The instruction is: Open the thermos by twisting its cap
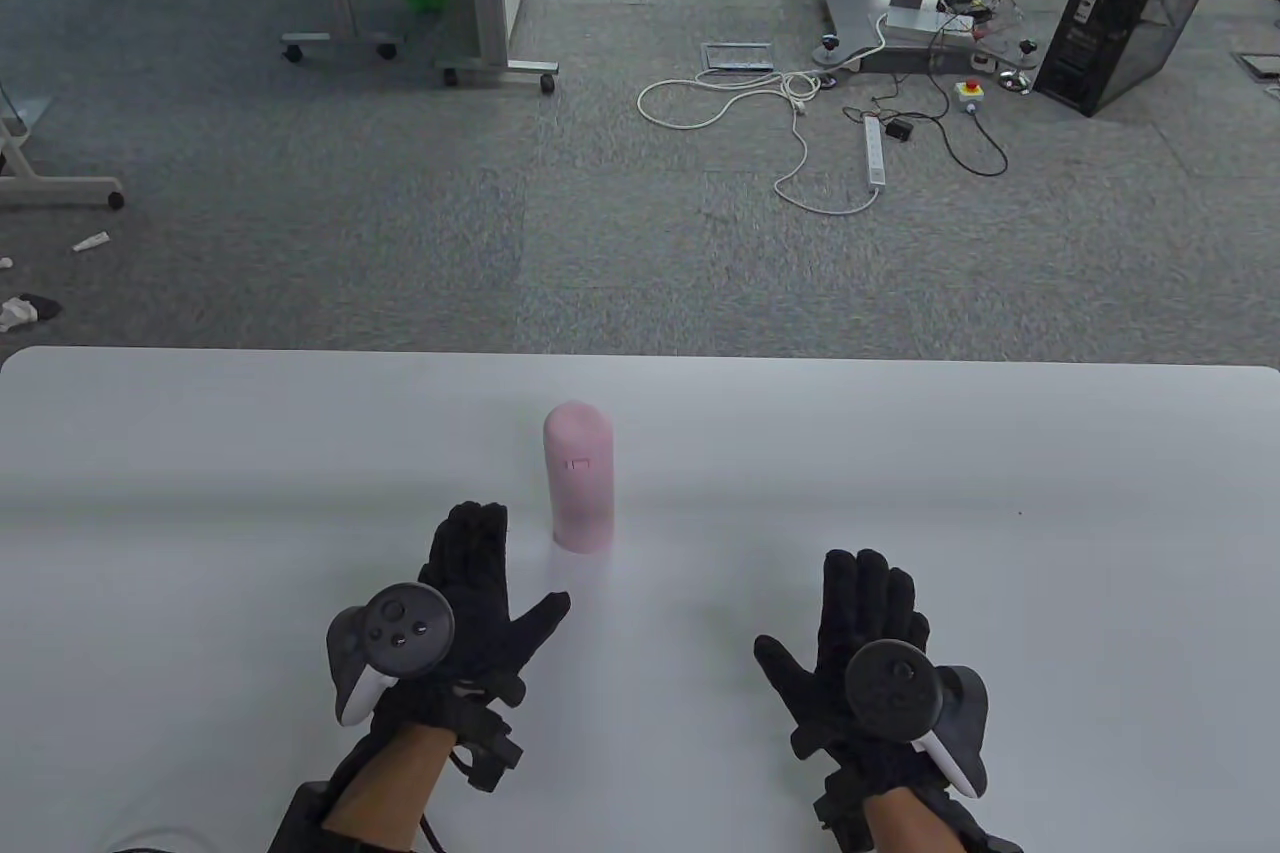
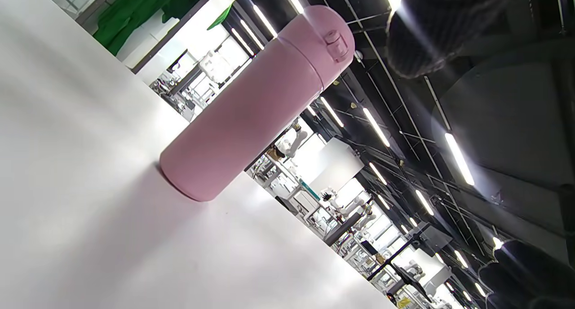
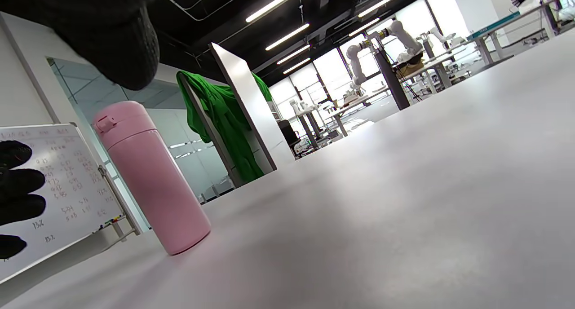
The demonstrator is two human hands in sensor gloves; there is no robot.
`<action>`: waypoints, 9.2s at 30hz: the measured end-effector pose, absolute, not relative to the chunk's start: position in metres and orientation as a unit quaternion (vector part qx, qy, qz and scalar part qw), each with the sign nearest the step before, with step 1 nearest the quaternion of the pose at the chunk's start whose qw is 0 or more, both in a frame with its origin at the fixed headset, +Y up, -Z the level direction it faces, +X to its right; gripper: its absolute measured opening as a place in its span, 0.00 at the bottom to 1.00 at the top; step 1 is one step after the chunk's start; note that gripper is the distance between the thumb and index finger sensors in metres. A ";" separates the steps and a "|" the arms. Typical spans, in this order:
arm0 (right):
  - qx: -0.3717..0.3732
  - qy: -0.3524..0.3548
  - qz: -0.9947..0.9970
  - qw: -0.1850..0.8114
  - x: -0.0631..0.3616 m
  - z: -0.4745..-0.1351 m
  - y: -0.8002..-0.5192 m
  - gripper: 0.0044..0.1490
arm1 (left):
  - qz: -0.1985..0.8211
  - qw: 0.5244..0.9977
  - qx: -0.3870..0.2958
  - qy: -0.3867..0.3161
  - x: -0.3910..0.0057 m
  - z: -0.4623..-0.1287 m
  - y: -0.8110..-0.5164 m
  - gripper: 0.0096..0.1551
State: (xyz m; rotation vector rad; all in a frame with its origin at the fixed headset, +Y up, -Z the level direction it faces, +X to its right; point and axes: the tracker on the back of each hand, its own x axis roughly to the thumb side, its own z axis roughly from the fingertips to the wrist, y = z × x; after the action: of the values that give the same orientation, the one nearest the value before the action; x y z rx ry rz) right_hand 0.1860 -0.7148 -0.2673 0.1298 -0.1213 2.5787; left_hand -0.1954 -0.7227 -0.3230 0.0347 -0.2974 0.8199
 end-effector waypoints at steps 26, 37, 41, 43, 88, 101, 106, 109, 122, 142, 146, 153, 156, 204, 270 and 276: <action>0.045 -0.108 0.949 0.294 0.201 -0.261 -0.695 0.67 | 0.554 0.823 -0.118 -0.042 -0.202 -0.427 -0.747 0.68; 0.037 -0.103 0.943 0.314 0.208 -0.262 -0.696 0.67 | 0.611 0.786 -0.086 -0.048 -0.179 -0.441 -0.764 0.64; 0.035 -0.101 0.943 0.316 0.209 -0.263 -0.697 0.68 | 0.607 0.789 -0.083 -0.055 -0.171 -0.444 -0.765 0.68; 0.035 -0.100 0.942 0.318 0.208 -0.263 -0.697 0.68 | 0.597 0.797 -0.073 -0.052 -0.169 -0.445 -0.765 0.69; 0.056 -0.076 0.936 0.338 0.197 -0.265 -0.702 0.67 | 0.581 0.798 -0.070 -0.143 -0.142 -0.384 -0.729 0.64; 0.077 -0.062 0.931 0.352 0.187 -0.263 -0.702 0.67 | 0.572 0.791 -0.076 -0.201 -0.132 -0.343 -0.730 0.64; 0.094 -0.062 0.928 0.356 0.180 -0.261 -0.698 0.67 | 0.572 0.790 -0.073 -0.209 -0.129 -0.327 -0.731 0.63; 0.106 -0.058 0.922 0.369 0.176 -0.260 -0.697 0.67 | 0.587 0.776 -0.086 -0.214 -0.125 -0.319 -0.734 0.63; 0.153 -0.074 0.884 0.435 0.171 -0.254 -0.688 0.69 | 0.588 0.759 -0.117 -0.254 -0.112 -0.296 -0.738 0.62; 0.277 -0.056 0.804 0.523 0.152 -0.250 -0.679 0.74 | 0.568 0.738 -0.155 -0.330 -0.098 -0.287 -0.734 0.63; 0.285 -0.061 0.832 0.472 0.146 -0.249 -0.678 0.73 | 0.569 0.734 -0.166 -0.333 -0.097 -0.288 -0.736 0.62; 0.287 -0.056 0.834 0.468 0.132 -0.251 -0.674 0.70 | 0.574 0.731 -0.167 -0.330 -0.097 -0.294 -0.735 0.62; 0.272 -0.073 0.827 0.486 0.127 -0.254 -0.670 0.67 | 0.561 0.740 -0.147 -0.342 -0.097 -0.300 -0.725 0.62; 0.263 -0.173 0.804 0.504 0.124 -0.257 -0.655 0.62 | 0.591 0.740 -0.001 -0.321 -0.081 -0.276 -0.720 0.78; 0.258 -0.124 0.797 0.532 0.119 -0.251 -0.652 0.67 | 0.592 0.757 0.031 -0.275 -0.081 -0.266 -0.717 0.77; 0.200 -0.186 0.812 0.516 0.108 -0.241 -0.652 0.65 | 0.592 0.761 0.036 -0.264 -0.083 -0.266 -0.717 0.77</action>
State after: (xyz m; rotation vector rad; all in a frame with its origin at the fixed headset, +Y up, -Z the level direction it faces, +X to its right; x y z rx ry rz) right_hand 0.1079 -0.6517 -0.2407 0.4799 -0.4476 1.9509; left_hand -0.0833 -0.7172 -0.2661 0.0774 -0.5754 1.2882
